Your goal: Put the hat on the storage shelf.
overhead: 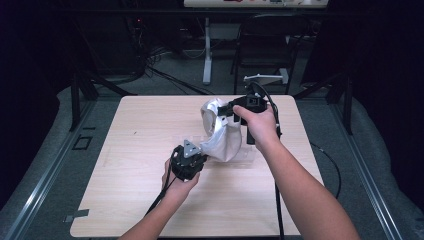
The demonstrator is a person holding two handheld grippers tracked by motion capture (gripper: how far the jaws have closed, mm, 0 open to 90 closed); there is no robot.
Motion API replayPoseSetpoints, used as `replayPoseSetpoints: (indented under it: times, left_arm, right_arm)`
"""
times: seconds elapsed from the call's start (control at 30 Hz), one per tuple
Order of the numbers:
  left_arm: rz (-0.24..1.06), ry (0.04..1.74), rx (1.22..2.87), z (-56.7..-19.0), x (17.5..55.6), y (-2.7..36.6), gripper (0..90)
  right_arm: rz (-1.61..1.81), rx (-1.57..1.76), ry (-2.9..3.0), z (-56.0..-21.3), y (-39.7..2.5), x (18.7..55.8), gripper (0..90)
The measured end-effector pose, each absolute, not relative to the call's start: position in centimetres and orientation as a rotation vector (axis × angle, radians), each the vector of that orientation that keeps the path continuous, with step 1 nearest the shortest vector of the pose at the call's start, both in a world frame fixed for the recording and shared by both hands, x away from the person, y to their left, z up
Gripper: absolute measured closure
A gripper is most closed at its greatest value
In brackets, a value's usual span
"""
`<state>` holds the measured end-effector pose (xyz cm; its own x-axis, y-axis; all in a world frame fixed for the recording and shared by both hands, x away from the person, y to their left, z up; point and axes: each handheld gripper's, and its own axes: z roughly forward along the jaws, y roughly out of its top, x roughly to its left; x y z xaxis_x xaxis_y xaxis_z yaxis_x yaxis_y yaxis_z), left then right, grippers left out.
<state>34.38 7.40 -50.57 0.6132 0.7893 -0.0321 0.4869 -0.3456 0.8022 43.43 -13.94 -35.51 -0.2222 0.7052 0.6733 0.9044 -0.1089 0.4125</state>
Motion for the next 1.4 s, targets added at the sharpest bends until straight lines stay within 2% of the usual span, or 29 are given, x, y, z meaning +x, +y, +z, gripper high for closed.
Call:
replayPoseSetpoints:
  times: [0.13,0.3,0.53,1.4]
  left_arm:
    - [0.472,1.0,2.012,-50.6,34.2,7.4,82.7]
    - [0.454,0.98,1.974,-50.3,33.6,7.6,69.0]
    - [0.454,0.955,1.962,-49.8,32.7,8.4,61.0]
    - [0.413,1.012,1.949,-51.0,31.2,12.1,55.3]
  right_arm:
    - [-1.236,-1.789,-1.926,-35.5,-13.9,43.4,81.6]
    - [-1.247,-1.791,-1.926,-35.6,-14.0,43.4,81.5]
    - [-1.246,-1.803,-1.916,-35.6,-14.3,43.5,81.5]
    - [-1.254,-1.808,-1.94,-35.3,-14.6,42.9,79.2]
